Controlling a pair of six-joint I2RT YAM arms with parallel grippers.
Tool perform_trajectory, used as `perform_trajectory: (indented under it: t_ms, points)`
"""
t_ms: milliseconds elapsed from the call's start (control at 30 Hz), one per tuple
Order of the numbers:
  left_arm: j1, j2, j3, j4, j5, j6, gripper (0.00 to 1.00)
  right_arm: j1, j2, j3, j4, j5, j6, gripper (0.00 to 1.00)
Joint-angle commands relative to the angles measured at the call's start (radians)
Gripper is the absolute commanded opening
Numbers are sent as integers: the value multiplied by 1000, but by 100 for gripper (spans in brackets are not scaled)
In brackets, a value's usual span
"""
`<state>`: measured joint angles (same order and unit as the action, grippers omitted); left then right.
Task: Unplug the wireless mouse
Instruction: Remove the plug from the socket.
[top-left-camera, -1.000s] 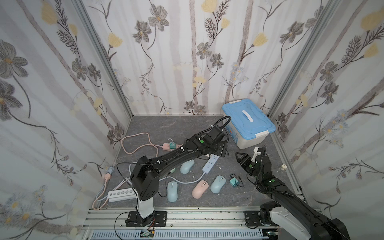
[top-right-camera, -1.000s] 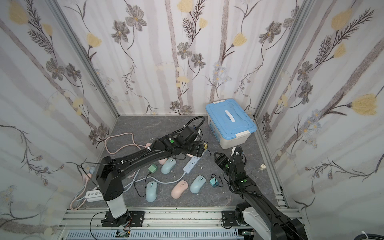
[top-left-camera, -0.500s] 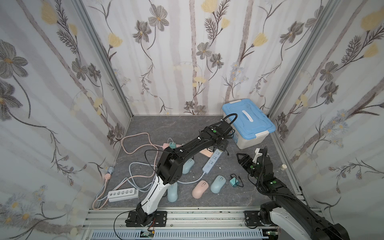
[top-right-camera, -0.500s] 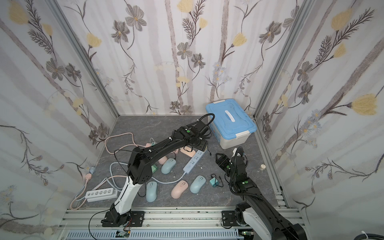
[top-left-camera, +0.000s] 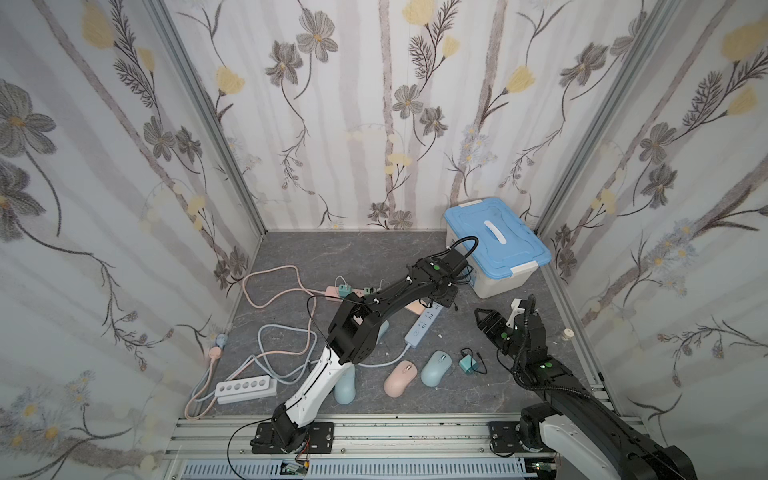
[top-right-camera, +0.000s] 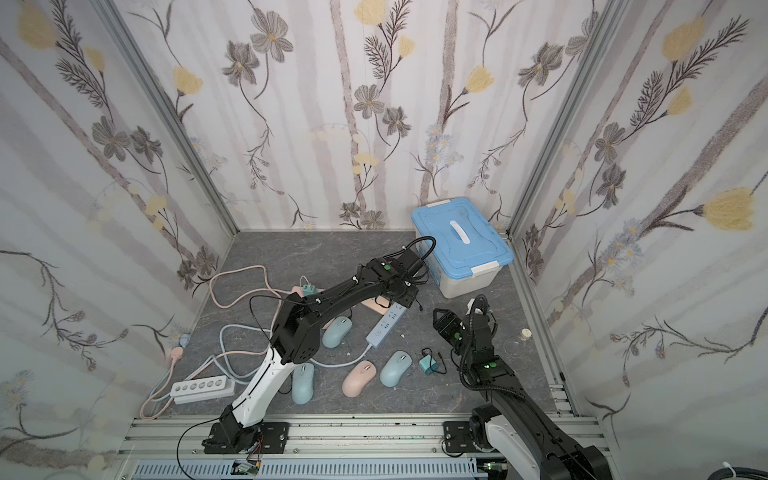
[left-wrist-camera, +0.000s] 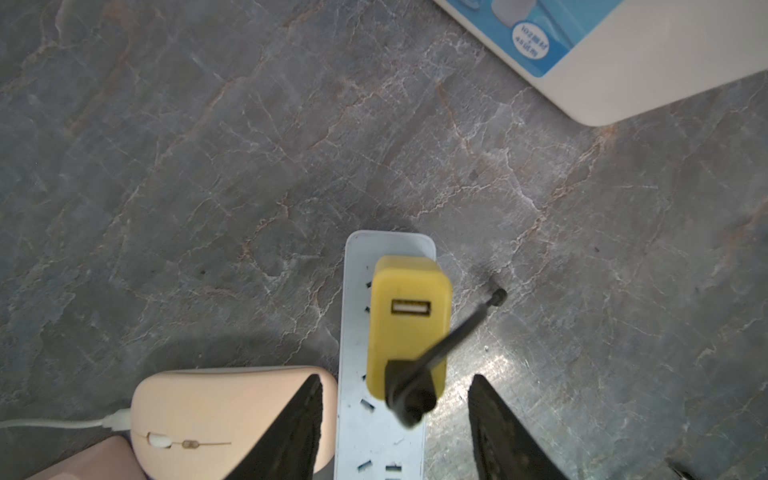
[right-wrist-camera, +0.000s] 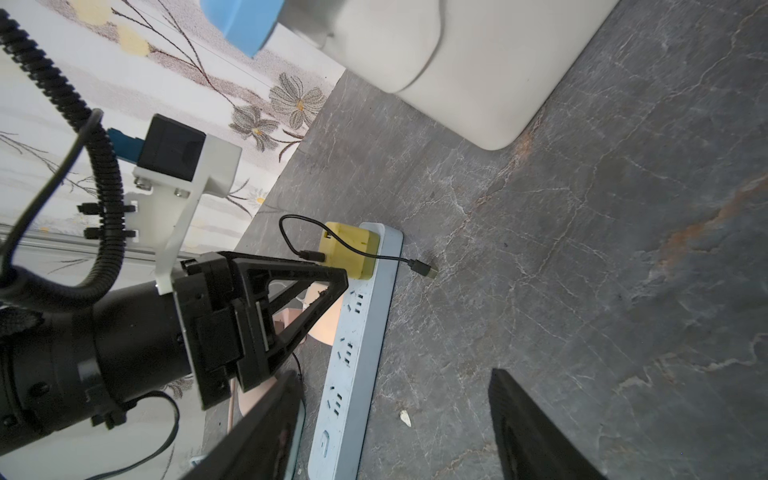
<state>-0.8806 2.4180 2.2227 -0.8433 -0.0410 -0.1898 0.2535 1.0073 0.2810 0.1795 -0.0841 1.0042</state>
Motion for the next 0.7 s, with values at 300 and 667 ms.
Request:
perform_trajectory:
  t_ms: [300,667]
  points:
    - [0,65,60,21,-3,33,47,-7,11,-11,58,-13,-1,72]
    - [1,99,72,26,-14,32,34,-11,28,-20,81,-20,-1,72]
